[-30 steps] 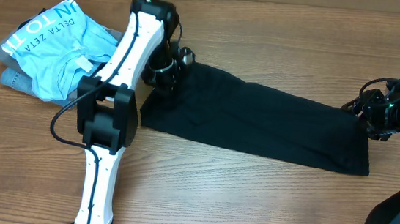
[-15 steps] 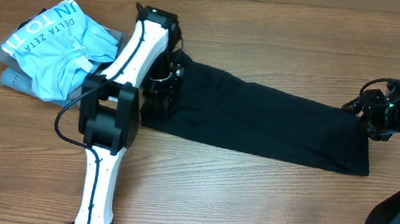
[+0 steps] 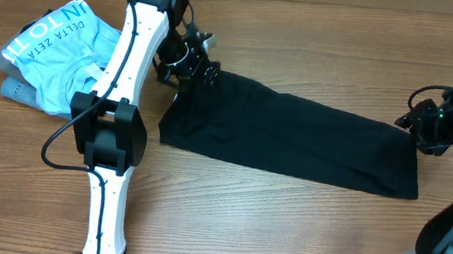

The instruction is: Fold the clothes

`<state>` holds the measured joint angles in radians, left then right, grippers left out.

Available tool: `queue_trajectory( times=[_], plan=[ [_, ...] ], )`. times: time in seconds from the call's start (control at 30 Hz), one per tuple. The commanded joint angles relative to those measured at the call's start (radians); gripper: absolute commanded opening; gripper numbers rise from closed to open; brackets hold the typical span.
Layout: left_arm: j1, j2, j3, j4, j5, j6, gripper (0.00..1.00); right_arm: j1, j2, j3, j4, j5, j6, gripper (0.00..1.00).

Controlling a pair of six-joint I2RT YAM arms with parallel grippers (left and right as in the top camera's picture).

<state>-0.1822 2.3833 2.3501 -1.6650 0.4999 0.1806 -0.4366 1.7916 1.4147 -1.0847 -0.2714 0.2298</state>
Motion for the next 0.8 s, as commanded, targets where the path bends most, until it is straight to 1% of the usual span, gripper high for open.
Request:
queue_trajectory(
  times=[0.0, 0.03, 0.07, 0.1, 0.17, 0.2, 0.23, 0.27, 0.3, 0.33, 0.37, 0.4, 0.43, 0.47, 0.5, 0.53, 0.57, 0.63, 0.77],
  plan=[
    [-0.005, -0.028, 0.011, 0.026, 0.251, 0.116, 1.00, 0.002, 0.086, 0.005, 0.006, 0.167, 0.064, 0.57],
    [-0.012, -0.028, 0.007, 0.029, 0.244, 0.121, 0.94, 0.000, 0.104, 0.005, 0.016, 0.207, 0.087, 0.57],
    [-0.031, -0.027, -0.009, 0.040, 0.193, 0.127, 0.83, -0.011, 0.138, 0.005, 0.058, 0.229, 0.093, 0.61],
    [-0.042, -0.027, -0.019, 0.045, 0.153, 0.126, 0.79, -0.018, 0.151, 0.005, 0.078, 0.226, 0.092, 0.62],
    [-0.071, -0.027, -0.050, 0.052, 0.068, 0.125, 0.69, -0.032, 0.173, 0.005, 0.115, 0.226, 0.074, 0.63],
    [-0.084, -0.027, -0.068, 0.058, 0.037, 0.116, 0.64, -0.036, 0.182, 0.005, 0.130, 0.225, 0.062, 0.62],
    [-0.111, -0.027, -0.111, 0.076, -0.003, 0.095, 0.59, -0.040, 0.196, 0.005, 0.150, 0.204, 0.049, 0.57],
    [-0.125, -0.027, -0.137, 0.094, -0.011, 0.091, 0.58, -0.040, 0.203, 0.005, 0.154, 0.187, 0.036, 0.52],
    [-0.140, -0.027, -0.169, 0.117, -0.016, 0.092, 0.57, -0.040, 0.214, 0.005, 0.160, 0.179, 0.023, 0.51],
    [-0.158, -0.027, -0.204, 0.149, -0.033, 0.084, 0.54, -0.040, 0.220, 0.005, 0.161, 0.182, 0.023, 0.51],
    [-0.183, -0.027, -0.269, 0.211, -0.085, 0.047, 0.53, -0.040, 0.241, 0.005, 0.169, 0.181, 0.000, 0.43],
    [-0.195, -0.027, -0.305, 0.245, -0.124, 0.019, 0.52, -0.040, 0.250, 0.005, 0.176, 0.181, -0.007, 0.39],
    [-0.207, -0.027, -0.348, 0.284, -0.173, -0.021, 0.49, -0.040, 0.262, 0.005, 0.185, 0.182, -0.013, 0.32],
    [-0.214, -0.027, -0.391, 0.320, -0.211, -0.057, 0.47, -0.040, 0.272, 0.005, 0.198, 0.180, -0.018, 0.17],
    [-0.219, -0.027, -0.426, 0.347, -0.233, -0.081, 0.44, -0.040, 0.277, 0.005, 0.212, 0.181, -0.018, 0.11],
    [-0.220, -0.027, -0.459, 0.374, -0.247, -0.100, 0.42, -0.043, 0.277, 0.005, 0.226, 0.181, -0.019, 0.07],
    [-0.220, -0.027, -0.496, 0.397, -0.249, -0.111, 0.40, -0.046, 0.276, 0.007, 0.252, 0.181, -0.027, 0.04],
    [-0.217, -0.027, -0.549, 0.434, -0.250, -0.127, 0.37, -0.053, 0.273, 0.027, 0.274, 0.181, -0.054, 0.04],
    [-0.204, -0.027, -0.616, 0.473, -0.256, -0.137, 0.37, -0.077, 0.272, 0.116, 0.288, 0.179, -0.074, 0.04]
  ],
)
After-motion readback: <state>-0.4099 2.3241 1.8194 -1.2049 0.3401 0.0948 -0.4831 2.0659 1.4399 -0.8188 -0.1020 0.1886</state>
